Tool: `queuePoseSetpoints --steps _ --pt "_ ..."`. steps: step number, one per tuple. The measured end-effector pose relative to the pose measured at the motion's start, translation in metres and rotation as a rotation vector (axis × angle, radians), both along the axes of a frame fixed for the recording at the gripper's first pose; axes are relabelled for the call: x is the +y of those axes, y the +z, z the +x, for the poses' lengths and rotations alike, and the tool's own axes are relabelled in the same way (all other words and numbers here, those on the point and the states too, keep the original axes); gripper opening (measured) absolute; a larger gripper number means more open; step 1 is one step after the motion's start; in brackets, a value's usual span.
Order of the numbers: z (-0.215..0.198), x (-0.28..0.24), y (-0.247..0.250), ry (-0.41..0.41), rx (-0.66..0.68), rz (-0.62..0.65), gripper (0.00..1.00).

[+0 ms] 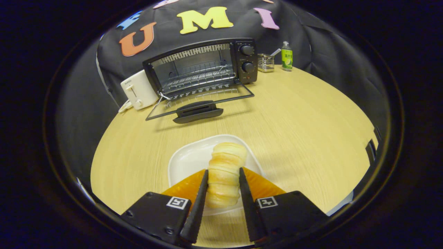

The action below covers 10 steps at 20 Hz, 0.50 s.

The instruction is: Open the toaster oven, put the food inside, and close the toaster oven door.

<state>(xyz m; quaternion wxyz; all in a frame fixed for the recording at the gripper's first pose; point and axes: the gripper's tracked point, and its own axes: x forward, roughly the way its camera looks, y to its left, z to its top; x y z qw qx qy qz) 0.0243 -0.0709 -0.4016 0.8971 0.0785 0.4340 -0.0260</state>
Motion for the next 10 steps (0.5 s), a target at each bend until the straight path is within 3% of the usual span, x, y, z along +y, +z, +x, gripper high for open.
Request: queuePoseSetpoints --steps 2,4,10 --pt "-0.002 0.003 0.005 -0.007 -0.001 0.039 0.5" --pt "0.0 0.005 0.016 -0.013 -0.019 0.064 0.45" --pt "0.026 0.014 0.077 -0.012 -0.125 0.182 0.43"
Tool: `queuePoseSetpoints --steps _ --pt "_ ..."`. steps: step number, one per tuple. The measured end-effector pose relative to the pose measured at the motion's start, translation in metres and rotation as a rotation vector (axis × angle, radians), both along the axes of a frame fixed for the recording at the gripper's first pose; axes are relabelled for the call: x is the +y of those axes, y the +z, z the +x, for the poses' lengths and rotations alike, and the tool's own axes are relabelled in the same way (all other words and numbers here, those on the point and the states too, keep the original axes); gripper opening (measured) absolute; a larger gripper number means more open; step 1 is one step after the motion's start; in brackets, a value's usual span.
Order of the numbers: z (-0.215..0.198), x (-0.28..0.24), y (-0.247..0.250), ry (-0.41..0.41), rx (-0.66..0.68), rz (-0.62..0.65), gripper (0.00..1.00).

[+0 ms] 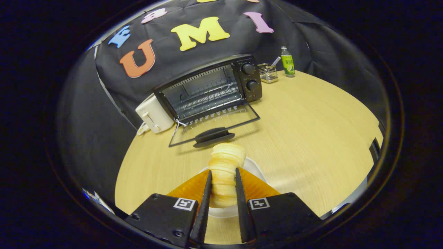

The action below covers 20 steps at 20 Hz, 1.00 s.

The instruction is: Open the toaster oven, put the food inside, and close the toaster oven door.

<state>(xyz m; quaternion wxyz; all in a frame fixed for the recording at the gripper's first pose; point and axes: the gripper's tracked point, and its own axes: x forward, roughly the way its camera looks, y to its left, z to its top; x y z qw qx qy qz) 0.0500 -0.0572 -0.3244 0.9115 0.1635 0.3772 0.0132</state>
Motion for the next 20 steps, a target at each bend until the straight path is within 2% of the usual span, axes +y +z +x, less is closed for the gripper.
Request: queuePoseSetpoints --steps 5,9,12,15,20 --pt "0.061 0.003 0.057 -0.031 -0.107 0.057 0.43" --pt "0.122 0.016 0.078 -0.07 -0.159 0.133 0.43" --pt "0.169 0.023 0.068 -0.11 -0.167 0.161 0.43" --pt "0.208 0.024 0.036 -0.171 -0.14 0.145 0.43" --pt "0.265 0.035 -0.004 -0.22 -0.137 0.142 0.43"
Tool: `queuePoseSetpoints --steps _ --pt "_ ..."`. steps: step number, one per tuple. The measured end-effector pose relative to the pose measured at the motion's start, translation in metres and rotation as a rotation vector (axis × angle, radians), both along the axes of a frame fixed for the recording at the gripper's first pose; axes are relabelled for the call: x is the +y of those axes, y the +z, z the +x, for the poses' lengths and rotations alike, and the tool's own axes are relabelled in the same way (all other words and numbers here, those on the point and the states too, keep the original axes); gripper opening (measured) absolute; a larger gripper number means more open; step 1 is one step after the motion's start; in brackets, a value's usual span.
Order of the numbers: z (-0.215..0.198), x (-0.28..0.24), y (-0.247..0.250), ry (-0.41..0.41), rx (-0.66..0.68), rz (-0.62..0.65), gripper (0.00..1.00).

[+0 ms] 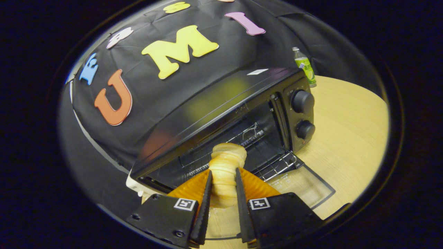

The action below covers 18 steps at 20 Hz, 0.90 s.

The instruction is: Open the toaster oven, put the food inside, and close the toaster oven door.

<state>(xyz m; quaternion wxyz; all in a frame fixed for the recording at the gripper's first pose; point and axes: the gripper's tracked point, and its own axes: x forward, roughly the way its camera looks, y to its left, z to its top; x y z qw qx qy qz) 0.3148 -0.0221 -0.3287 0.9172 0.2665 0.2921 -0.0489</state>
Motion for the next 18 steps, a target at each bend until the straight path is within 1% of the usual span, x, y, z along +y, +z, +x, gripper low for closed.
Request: queuePoseSetpoints --steps 2,4,7,9,10,13,14,17,18 --pt "0.018 -0.002 -0.01 -0.038 -0.02 -0.02 0.43" --pt "0.031 -0.002 -0.013 -0.053 -0.046 -0.042 0.43" --pt "0.041 0.008 -0.019 -0.037 -0.055 -0.039 0.43" --pt "0.045 0.016 -0.015 -0.008 -0.079 -0.03 0.46" --pt "0.044 0.02 -0.014 0.007 -0.082 -0.021 0.54" --pt "0.038 0.022 -0.012 0.013 -0.081 -0.015 0.66" --pt "0.036 0.024 -0.007 0.026 -0.098 -0.015 0.75" --pt "0.026 0.028 -0.002 0.066 -0.11 -0.058 0.95" --pt "0.019 0.031 0.001 0.084 -0.114 -0.062 0.96"
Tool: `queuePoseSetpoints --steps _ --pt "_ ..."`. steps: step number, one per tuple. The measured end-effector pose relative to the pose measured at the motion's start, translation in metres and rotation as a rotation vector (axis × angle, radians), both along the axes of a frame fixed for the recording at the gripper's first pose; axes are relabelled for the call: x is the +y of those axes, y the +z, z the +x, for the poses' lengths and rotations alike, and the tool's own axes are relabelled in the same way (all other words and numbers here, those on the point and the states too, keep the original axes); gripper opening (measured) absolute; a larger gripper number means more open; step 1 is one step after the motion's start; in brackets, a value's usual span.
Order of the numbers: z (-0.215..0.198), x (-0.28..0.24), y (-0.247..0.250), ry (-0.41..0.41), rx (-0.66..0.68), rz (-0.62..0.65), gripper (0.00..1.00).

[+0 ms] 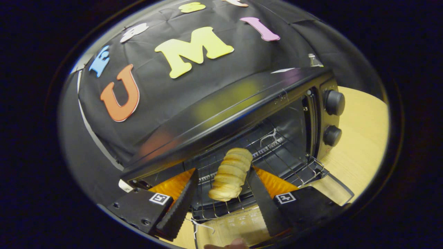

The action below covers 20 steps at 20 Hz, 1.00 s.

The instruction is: Open the toaster oven, put the food inside, and close the toaster oven door.

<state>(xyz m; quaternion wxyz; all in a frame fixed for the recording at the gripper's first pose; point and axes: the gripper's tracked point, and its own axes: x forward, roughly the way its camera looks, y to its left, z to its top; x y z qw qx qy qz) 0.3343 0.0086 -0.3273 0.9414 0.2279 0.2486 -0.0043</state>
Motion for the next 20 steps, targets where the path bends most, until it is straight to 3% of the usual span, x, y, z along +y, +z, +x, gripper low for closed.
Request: queuePoseSetpoints --steps 4,7,13,16,20 --pt "-0.044 0.004 0.018 0.047 0.008 0.014 0.97" --pt "-0.084 0.01 0.045 0.157 -0.022 -0.017 1.0" --pt "-0.165 -0.017 0.085 0.288 -0.058 -0.236 1.0" --pt "-0.195 -0.035 0.075 0.308 -0.025 -0.323 1.0" --pt "-0.212 -0.041 0.029 0.332 0.043 -0.348 1.0"
